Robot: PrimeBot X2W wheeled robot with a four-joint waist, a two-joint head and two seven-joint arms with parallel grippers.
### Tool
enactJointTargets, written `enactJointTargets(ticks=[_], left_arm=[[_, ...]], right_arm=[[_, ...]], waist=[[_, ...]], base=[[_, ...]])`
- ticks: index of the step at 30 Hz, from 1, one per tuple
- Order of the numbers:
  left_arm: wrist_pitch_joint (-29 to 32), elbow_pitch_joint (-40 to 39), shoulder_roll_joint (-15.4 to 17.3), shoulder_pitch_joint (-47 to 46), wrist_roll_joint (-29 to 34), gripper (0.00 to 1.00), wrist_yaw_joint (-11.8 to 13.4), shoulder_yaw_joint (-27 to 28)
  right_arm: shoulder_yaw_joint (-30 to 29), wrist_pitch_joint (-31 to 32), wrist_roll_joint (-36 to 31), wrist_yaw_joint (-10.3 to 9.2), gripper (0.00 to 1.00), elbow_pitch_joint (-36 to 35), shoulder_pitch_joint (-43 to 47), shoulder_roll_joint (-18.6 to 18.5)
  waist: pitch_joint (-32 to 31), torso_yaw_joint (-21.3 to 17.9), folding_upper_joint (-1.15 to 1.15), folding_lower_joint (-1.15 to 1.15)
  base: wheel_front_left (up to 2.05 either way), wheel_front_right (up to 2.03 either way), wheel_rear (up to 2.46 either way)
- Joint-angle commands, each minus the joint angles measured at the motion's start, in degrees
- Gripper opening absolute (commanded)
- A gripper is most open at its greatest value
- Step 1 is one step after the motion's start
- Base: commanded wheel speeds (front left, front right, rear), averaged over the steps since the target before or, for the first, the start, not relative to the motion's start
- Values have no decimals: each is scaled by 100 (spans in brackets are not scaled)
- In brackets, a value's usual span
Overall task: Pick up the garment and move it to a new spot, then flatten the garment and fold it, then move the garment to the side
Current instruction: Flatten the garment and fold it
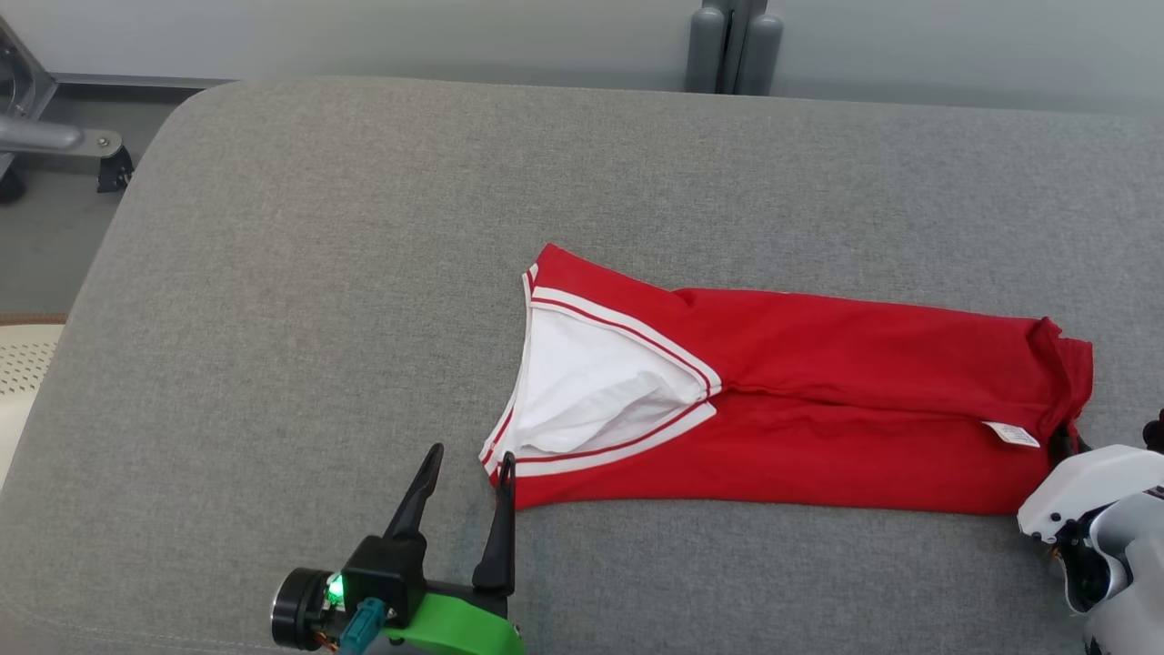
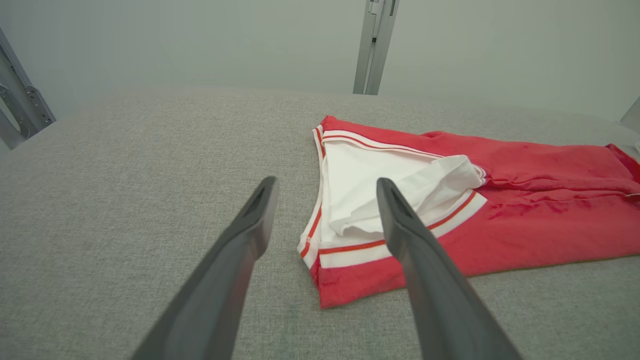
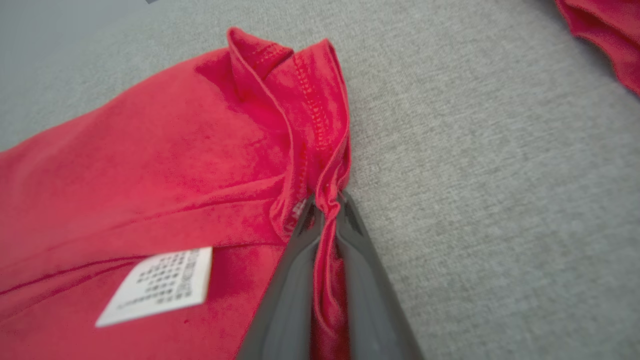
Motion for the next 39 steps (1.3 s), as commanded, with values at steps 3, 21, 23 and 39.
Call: enactJointTargets(ticks=[3, 21, 23, 39], left_arm=[[-15, 3, -4, -60, 67, 100, -39, 59], [-15, 119, -4, 148, 4, 100, -44, 101], [-15, 139, -5, 166, -8, 100, -57, 69], [-15, 357, -3, 93, -205, 100, -298, -275]], right_arm=[[172, -126, -87, -19, 0, 251, 191, -99], [357, -555, -388, -11, 0, -694, -300, -768], [458, -482, -321, -11, 0, -1051, -170, -582], [958, 295, -349, -8, 0, -3434, 530, 932]], waist=[[-51, -85, 0, 0], [-402, -471, 0, 0], [-476, -461, 0, 0], [-614, 139, 0, 0]], base=[[0, 0, 0], [0, 0, 0], [0, 0, 0], [0, 0, 0]])
